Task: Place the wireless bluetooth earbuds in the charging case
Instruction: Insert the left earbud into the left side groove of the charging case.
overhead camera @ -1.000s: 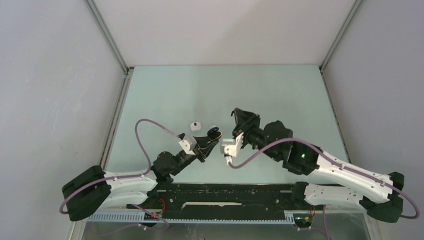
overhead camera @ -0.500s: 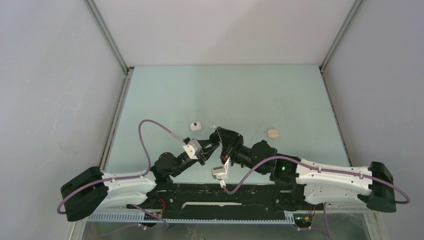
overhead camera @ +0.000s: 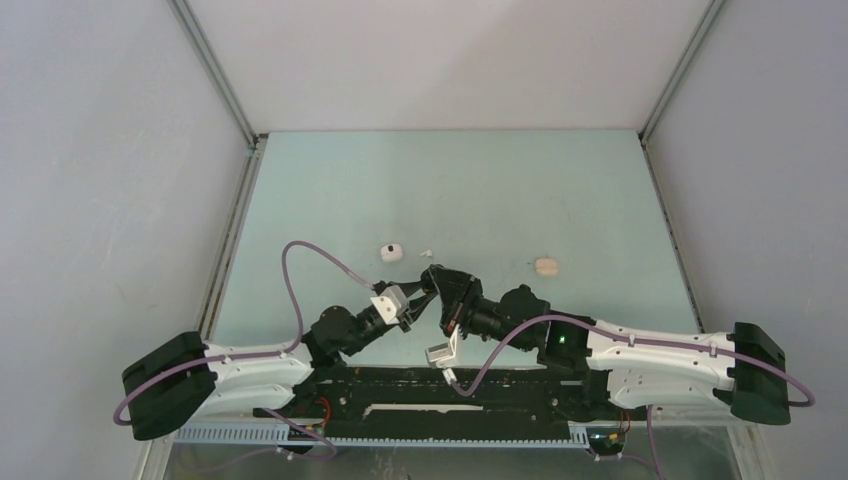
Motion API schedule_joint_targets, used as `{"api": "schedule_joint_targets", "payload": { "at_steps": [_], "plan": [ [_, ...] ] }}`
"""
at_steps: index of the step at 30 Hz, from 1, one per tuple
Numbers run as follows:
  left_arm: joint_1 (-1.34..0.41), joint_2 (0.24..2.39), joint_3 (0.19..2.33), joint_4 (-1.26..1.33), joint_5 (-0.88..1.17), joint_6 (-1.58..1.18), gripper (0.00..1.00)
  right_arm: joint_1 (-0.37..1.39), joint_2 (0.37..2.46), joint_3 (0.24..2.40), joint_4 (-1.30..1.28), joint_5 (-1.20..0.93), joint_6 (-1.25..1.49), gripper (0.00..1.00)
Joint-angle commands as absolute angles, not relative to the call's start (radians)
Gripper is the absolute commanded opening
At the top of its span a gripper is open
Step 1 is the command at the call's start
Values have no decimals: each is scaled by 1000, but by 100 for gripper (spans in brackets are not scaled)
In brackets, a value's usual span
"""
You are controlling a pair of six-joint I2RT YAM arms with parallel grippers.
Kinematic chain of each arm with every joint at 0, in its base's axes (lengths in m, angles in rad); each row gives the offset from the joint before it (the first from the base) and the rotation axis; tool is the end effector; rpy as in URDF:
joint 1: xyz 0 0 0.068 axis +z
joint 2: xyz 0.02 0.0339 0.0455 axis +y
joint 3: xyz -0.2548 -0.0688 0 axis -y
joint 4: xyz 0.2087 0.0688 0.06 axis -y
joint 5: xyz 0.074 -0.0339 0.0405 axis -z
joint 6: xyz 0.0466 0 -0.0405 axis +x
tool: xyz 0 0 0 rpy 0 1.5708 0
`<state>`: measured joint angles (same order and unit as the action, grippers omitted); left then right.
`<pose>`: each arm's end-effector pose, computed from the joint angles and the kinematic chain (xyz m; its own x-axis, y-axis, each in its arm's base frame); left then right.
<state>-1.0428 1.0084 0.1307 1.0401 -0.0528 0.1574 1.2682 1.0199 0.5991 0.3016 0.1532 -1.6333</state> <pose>0.0941 -0.1565 0.2263 0.2116 -0.0520 -0.9760 0.8133 0.5632 0.1463 0.0726 0.2087 0.2858 0.8987 -0.4312 0.0801 0.0207 -0.1407 -0.9898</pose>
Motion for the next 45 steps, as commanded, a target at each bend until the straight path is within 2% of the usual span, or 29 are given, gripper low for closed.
{"api": "schedule_joint_targets", "payload": {
  "at_steps": [1, 16, 45],
  "plan": [
    [-1051, 1019, 135, 1089, -74, 192, 0, 1277, 1009, 597, 327, 146, -1648, 0],
    [-1051, 1013, 114, 1149, -66, 169, 0, 1287, 1006, 597, 246, 163, -1626, 0],
    [-1051, 1045, 98, 1242, -8, 115, 0, 1291, 1015, 570, 273, 157, -1652, 0]
  ]
}}
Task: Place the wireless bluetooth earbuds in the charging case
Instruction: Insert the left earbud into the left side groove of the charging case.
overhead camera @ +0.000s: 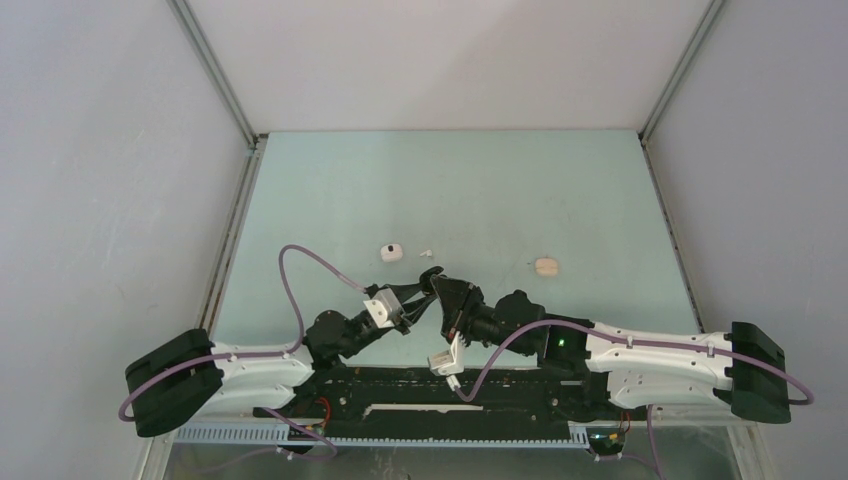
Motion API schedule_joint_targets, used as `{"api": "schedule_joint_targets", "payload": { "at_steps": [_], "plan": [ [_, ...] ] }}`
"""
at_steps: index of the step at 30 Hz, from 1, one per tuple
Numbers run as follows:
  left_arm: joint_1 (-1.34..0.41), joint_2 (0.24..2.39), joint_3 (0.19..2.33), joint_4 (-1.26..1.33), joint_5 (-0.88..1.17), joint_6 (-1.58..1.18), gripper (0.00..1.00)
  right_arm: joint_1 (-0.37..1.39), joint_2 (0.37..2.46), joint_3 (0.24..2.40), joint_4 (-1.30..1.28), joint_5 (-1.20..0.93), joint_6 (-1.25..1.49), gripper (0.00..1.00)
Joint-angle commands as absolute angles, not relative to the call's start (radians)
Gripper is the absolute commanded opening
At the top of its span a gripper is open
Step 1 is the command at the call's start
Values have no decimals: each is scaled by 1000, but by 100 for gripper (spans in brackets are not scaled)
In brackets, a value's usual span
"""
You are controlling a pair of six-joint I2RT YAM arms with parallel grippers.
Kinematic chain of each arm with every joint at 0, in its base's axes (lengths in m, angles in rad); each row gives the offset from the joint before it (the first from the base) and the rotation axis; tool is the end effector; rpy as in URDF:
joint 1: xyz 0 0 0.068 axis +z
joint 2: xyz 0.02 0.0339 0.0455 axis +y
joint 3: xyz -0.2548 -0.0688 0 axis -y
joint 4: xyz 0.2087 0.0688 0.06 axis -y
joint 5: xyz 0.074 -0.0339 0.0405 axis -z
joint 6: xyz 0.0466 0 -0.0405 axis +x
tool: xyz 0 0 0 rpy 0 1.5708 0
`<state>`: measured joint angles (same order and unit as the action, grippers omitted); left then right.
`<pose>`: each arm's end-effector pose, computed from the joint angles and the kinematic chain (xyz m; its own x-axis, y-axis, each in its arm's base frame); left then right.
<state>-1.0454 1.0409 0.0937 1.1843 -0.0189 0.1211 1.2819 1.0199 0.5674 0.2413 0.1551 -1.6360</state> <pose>0.0905 -0.1544 0.2273 0.2203 -0.1392 -0.9654 0.8353 0.5381 0.1130 0.0690 0.2068 0.2682 0.9060 -0.4123 0.0960 -0.0007 -0.2283 -0.9736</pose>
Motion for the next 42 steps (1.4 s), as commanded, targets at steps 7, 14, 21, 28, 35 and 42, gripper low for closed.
{"api": "schedule_joint_targets", "payload": {
  "at_steps": [7, 14, 21, 28, 35, 42],
  "plan": [
    [-1051, 1047, 103, 1235, -8, 114, 0, 1291, 1020, 570, 278, 150, -1661, 0],
    [-1051, 1049, 106, 1225, -8, 114, 0, 1293, 1024, 571, 285, 149, -1668, 0],
    [-1051, 1061, 113, 1223, 22, 111, 0, 1296, 1027, 571, 287, 146, -1669, 0],
    [-1051, 1065, 110, 1234, 20, 108, 0, 1296, 1030, 571, 277, 146, -1672, 0],
    [-1049, 1061, 84, 1304, 3, 89, 0, 1297, 1022, 571, 240, 161, -1657, 0],
    [-1048, 1071, 75, 1343, -17, 67, 0, 1299, 1020, 570, 223, 159, -1646, 0]
  ]
}}
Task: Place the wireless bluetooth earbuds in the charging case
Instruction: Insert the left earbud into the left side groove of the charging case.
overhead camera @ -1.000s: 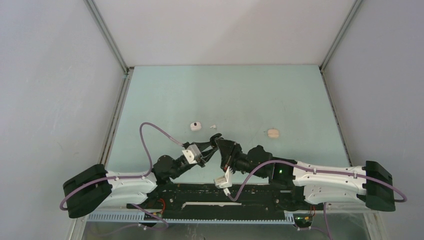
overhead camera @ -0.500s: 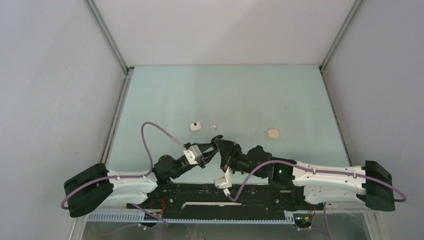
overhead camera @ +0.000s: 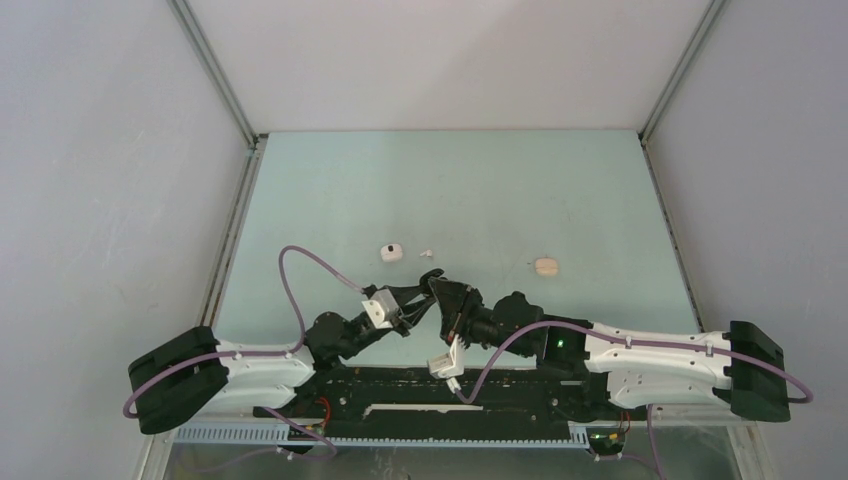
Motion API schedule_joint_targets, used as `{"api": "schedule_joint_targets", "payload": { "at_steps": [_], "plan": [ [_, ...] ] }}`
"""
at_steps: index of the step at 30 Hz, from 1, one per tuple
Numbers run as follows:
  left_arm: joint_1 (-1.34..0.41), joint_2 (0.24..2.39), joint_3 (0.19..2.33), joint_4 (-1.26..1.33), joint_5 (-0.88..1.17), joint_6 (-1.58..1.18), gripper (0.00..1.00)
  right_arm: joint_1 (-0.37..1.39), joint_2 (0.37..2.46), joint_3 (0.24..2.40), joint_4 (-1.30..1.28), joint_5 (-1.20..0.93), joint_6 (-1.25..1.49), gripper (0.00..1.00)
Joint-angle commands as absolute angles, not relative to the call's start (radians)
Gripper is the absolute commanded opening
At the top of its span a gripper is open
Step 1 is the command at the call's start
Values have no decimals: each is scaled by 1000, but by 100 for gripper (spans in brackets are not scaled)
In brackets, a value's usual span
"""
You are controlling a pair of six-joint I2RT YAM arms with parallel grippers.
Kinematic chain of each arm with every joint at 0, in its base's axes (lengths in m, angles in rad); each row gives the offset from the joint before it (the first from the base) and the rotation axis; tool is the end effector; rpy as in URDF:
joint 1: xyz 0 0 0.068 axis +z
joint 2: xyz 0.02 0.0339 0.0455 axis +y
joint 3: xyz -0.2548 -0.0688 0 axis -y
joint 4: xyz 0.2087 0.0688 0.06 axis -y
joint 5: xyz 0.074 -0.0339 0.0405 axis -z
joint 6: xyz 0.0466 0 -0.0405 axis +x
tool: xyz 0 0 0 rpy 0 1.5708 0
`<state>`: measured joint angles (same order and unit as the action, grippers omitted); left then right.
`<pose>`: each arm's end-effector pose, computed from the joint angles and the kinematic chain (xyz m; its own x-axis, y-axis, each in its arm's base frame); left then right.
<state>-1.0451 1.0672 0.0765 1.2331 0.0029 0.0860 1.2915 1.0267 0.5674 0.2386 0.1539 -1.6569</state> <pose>0.0896 -0.1546 0.2239 0.1944 -0.1640 -0.9671 0.8528 0.5154 0.0841 0.0672 0.2085 0.2665 0.9105 -0.3966 0.1173 0.0180 -0.2454 -0.9692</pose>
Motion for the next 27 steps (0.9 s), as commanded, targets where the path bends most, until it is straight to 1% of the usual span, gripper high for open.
{"api": "schedule_joint_targets", "payload": {
  "at_steps": [1, 19, 22, 27],
  "plan": [
    [-1046, 1070, 74, 1346, -17, 66, 0, 1301, 1019, 569, 216, 160, -1643, 0],
    [-1040, 1078, 73, 1368, -8, 38, 0, 1314, 1030, 542, 236, 160, -1712, 0],
    [-1040, 1080, 72, 1373, -8, 34, 0, 1318, 1027, 531, 250, 158, -1744, 8],
    [-1039, 1076, 71, 1372, -12, 35, 0, 1324, 1024, 531, 241, 167, -1747, 15]
  ]
}}
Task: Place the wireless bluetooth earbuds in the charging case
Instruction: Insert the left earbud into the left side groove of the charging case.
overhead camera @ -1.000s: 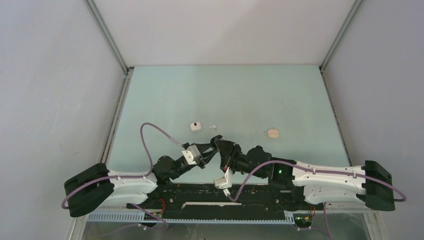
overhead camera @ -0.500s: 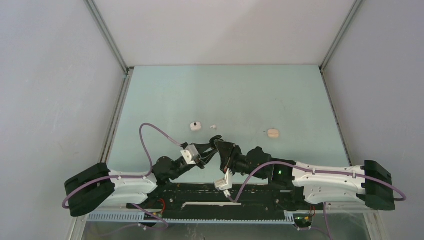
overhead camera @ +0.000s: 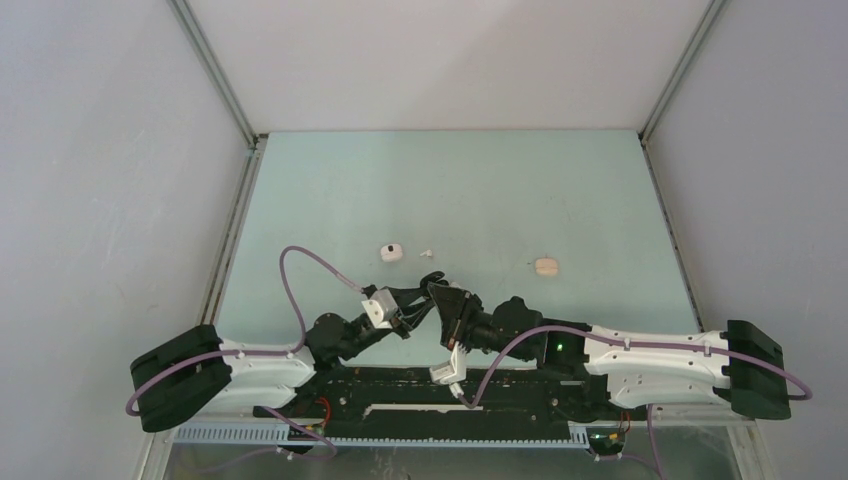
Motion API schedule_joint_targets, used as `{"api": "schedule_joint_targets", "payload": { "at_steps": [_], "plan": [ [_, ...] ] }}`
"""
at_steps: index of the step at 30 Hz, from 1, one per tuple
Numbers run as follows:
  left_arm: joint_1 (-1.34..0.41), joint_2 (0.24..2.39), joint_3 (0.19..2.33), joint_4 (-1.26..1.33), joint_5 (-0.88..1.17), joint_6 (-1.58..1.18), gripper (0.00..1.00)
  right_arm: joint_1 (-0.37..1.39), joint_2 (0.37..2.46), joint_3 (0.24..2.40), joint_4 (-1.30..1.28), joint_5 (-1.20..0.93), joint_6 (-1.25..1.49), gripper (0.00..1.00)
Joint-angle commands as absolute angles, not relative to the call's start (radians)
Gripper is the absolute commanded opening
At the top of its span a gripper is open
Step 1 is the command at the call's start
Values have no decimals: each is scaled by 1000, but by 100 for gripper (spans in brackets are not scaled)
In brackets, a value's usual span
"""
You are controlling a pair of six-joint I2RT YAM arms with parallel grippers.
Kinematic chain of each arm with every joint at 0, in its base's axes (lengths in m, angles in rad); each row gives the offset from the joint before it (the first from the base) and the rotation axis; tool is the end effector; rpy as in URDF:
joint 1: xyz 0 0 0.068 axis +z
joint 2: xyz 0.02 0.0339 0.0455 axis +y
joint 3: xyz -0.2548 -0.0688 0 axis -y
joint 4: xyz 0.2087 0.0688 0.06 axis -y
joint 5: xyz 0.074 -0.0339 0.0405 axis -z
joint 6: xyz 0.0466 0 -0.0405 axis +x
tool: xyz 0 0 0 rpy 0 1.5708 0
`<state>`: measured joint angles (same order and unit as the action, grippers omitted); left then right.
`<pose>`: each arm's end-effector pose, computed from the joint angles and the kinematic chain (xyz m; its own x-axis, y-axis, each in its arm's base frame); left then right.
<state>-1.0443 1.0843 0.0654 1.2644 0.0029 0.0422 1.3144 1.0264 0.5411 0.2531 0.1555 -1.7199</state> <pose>0.0895 -0.1543 0.2218 0.1586 -0.1888 -0.9691 0.8601 0.5085 0.0416 0.0621 0.2085 0.2596 0.9159 -0.3589 0.1798 0.0786 -0.2790 -0.9571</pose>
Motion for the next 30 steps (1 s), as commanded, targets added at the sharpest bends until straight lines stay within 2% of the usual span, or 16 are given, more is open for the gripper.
{"api": "schedule_joint_targets", "payload": {
  "at_steps": [1, 18, 30],
  "plan": [
    [-1038, 1075, 71, 1372, -12, 35, 0, 1325, 1025, 531, 240, 166, -1747, 17],
    [-1035, 1086, 77, 1362, -8, 38, 0, 1326, 1025, 570, 146, 191, -1754, 51],
    [-1035, 1082, 86, 1338, 33, 44, 0, 1326, 1060, 728, -96, 213, -1657, 58]
  ]
}}
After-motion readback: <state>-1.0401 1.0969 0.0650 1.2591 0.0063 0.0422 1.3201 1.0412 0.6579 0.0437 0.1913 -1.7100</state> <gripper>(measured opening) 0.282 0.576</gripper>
